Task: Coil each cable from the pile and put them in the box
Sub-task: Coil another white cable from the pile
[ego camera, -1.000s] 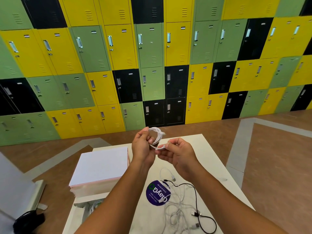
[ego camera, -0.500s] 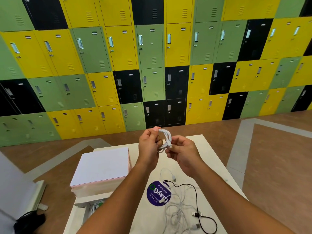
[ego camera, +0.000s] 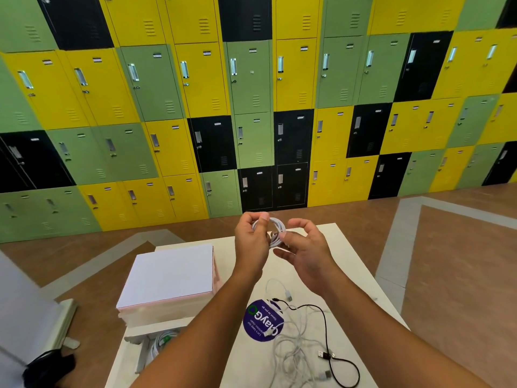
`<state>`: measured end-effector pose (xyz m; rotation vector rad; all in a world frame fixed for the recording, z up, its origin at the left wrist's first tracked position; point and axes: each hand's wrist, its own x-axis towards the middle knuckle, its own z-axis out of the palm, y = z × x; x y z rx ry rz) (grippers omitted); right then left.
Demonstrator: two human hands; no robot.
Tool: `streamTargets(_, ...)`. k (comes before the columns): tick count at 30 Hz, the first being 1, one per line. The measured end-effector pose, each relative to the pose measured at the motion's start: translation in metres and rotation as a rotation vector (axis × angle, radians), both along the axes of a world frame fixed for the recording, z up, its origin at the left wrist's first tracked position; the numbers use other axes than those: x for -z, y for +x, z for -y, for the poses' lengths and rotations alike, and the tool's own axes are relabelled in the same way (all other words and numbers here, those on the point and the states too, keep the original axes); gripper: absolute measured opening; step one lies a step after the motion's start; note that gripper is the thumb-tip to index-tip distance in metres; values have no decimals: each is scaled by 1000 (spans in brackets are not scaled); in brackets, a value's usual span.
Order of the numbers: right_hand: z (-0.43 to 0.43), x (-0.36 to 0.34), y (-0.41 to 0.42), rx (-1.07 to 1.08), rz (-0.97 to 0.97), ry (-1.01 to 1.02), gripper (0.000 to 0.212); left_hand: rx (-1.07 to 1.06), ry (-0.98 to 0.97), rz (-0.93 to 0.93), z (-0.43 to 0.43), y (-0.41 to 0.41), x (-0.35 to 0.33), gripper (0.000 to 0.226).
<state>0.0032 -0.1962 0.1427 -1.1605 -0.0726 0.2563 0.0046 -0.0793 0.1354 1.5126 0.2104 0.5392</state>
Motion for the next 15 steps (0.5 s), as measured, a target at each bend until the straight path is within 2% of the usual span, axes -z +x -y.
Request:
streamTargets(8, 0, 5, 3, 40, 267, -367, 22, 24, 48, -40, 1, 2, 2, 14)
streamTargets(15, -5, 7, 3, 209, 653, -906, 12, 2, 50, -123, -5, 2, 10, 9)
